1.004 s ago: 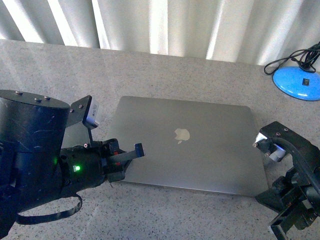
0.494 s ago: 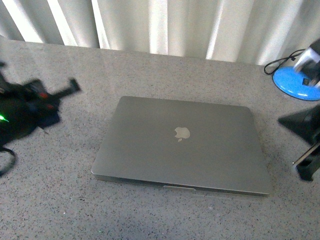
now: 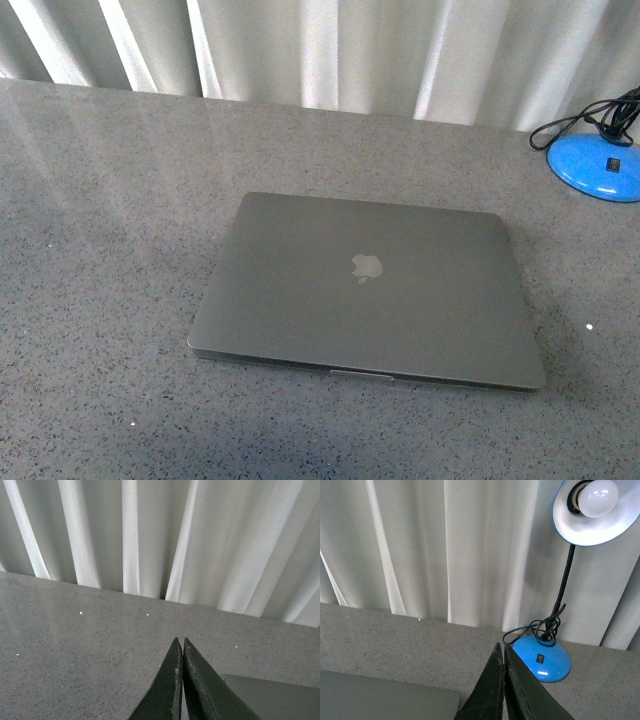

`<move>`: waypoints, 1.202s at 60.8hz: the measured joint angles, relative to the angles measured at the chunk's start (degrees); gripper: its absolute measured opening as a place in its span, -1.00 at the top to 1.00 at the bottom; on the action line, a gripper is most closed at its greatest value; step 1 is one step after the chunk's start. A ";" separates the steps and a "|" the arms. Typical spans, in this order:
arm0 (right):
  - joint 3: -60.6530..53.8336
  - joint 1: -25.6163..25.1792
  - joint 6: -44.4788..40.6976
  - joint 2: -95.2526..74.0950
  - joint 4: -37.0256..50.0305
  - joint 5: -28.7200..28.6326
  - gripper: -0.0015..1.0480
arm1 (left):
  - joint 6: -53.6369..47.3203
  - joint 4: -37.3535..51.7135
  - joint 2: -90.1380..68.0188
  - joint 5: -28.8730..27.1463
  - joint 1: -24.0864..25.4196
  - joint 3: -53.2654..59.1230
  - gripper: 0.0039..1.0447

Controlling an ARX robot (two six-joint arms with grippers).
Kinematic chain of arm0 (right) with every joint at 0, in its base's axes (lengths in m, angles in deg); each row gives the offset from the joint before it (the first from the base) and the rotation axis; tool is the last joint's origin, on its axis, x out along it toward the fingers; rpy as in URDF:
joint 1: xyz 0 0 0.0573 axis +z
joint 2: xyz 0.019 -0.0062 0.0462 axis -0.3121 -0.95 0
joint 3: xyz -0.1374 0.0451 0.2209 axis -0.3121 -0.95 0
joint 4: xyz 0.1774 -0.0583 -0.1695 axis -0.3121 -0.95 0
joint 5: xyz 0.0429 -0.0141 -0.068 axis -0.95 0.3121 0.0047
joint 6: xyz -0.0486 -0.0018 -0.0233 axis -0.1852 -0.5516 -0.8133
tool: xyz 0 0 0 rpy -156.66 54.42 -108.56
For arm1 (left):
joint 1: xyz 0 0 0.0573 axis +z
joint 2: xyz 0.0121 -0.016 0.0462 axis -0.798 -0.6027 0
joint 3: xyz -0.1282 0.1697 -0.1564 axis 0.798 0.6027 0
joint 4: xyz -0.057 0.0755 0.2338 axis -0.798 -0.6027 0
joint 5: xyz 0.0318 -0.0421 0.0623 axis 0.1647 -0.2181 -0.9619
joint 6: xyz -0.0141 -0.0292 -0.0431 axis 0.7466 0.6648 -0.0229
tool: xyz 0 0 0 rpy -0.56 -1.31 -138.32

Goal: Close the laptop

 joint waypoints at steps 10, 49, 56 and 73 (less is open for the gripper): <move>-3.30 -1.44 1.51 6.64 -4.79 -1.01 0.98 | -1.86 -5.49 7.98 3.91 2.97 3.63 0.94; -6.80 -5.90 2.29 36.17 -28.59 -5.18 0.98 | -2.60 -36.76 45.07 4.28 4.37 7.93 0.94; -6.84 -5.90 2.34 40.13 -32.30 -5.18 0.98 | -2.60 -41.16 49.83 4.28 4.37 7.98 0.94; -6.88 -5.90 2.47 50.34 -41.97 -5.18 0.98 | -2.60 -52.09 61.57 4.28 4.37 8.00 0.94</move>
